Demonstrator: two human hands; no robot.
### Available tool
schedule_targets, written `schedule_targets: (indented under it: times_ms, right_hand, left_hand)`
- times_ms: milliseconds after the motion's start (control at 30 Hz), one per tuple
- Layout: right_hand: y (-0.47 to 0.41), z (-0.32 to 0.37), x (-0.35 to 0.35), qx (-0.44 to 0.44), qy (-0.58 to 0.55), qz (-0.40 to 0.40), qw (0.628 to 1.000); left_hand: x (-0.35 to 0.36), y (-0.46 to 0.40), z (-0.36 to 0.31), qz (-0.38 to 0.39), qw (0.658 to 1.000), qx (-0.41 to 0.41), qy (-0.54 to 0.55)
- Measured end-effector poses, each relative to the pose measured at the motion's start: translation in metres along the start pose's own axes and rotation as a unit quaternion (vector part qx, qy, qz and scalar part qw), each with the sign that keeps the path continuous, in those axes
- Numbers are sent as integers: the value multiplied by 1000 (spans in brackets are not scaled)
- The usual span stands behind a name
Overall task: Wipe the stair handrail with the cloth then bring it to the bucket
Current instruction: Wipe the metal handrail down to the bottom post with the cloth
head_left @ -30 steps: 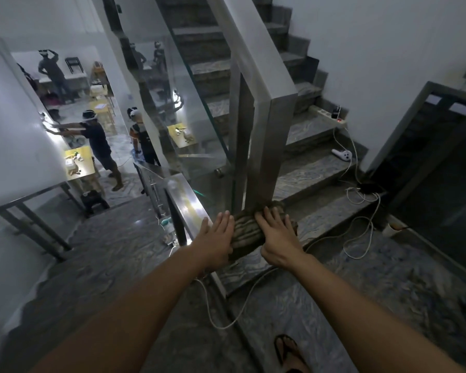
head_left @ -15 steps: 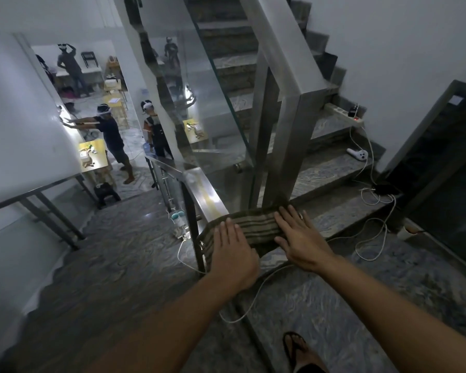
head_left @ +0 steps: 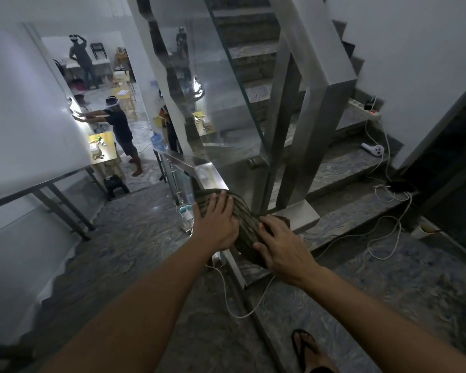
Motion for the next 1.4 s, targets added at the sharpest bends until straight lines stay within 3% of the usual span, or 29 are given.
schedule_targets:
  times_ms: [233,467,600,967,1400]
  right_hand:
    - [-10,21,16,75,8,-24,997]
    - [-43,42,33,124,34,51,990]
    - [-61,51,36,141,46,51,988]
    - [-114,54,50,134,-34,93,986]
    - [-65,59,39,87,27,88,992]
  left_hand:
    - [-11,-35,25,44,997,58,-32]
    - [-21,-65,44,68,995,67,-39]
    - [-25,-81,53,59,995,68,-36]
    - [-33,-115,89,9,998,58,30]
    - [-17,-50,62,-51,983,12,177]
Point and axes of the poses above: each hand's wrist, its own y-axis away from the middle knuckle, its own x-axis out of the palm, z = x × y, the point moved 8 cm from there along -y, towards the middle knuckle, and after that the axes turned 5 degrees about x, right-handed, at the moved point
